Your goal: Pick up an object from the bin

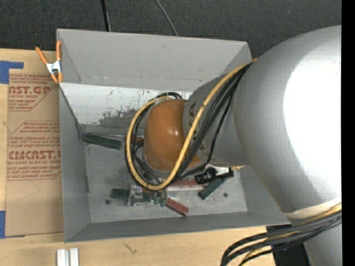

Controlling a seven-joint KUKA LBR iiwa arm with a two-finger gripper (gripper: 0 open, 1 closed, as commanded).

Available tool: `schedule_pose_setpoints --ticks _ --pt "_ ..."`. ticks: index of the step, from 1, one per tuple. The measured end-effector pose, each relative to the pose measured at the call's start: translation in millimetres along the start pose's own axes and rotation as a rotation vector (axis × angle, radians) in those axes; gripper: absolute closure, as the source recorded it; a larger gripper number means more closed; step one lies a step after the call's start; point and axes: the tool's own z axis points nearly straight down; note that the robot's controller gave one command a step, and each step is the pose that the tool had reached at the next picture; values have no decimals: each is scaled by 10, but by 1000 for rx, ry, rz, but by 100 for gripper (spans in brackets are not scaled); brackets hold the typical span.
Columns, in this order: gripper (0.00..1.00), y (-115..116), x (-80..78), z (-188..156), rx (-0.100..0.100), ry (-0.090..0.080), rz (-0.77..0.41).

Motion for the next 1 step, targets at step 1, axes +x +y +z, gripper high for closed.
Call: schedule_pose_setpoints --ticks 1 --pt "100 11 -20 -269 -3 -7 0"
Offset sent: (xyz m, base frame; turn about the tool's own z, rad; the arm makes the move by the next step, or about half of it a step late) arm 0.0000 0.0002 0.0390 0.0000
